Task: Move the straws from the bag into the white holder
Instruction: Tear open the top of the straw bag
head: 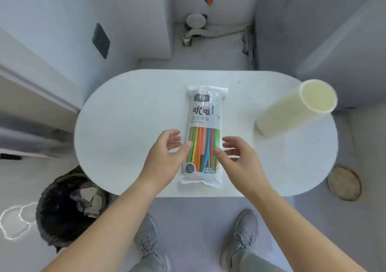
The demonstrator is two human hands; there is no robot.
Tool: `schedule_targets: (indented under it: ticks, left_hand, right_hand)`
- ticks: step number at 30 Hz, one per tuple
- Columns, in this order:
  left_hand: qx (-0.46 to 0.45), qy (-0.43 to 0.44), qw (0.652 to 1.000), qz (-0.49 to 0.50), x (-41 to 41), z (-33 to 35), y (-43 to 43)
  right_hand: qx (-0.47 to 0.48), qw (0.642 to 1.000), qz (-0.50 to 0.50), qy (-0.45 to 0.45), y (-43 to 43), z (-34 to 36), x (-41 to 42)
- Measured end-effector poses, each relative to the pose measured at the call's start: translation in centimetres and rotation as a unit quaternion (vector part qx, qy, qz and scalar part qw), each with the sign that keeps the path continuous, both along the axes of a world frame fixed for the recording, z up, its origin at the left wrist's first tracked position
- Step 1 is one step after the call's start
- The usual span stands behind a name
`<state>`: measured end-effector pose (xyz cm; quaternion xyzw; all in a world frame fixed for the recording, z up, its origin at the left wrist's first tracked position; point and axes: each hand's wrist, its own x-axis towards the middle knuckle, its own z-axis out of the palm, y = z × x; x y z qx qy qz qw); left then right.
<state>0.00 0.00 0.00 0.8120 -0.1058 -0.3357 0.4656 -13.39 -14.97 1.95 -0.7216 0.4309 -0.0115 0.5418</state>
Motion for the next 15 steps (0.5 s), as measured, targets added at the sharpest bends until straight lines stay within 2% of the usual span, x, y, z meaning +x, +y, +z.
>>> schedule_targets:
  ticks: [7,12,15]
  left_hand:
    - [-0.045,-0.06,0.997,0.001,0.3,-7.2,-1.7]
    - [-0.08,-0.061,0.995,0.022,1.2,-8.6,-2.1]
    - [-0.114,-0.025,0.993,0.028,1.3,-8.9,-2.2]
  right_hand:
    - [-0.058,0.997,-0.02,-0.038,-0.8,-7.7,1.5]
    - [-0.004,0.995,-0.043,-0.09,-1.6,-9.5,2.5]
    - [-0.004,0.995,-0.012,-0.097,-1.6,-10.0,2.9]
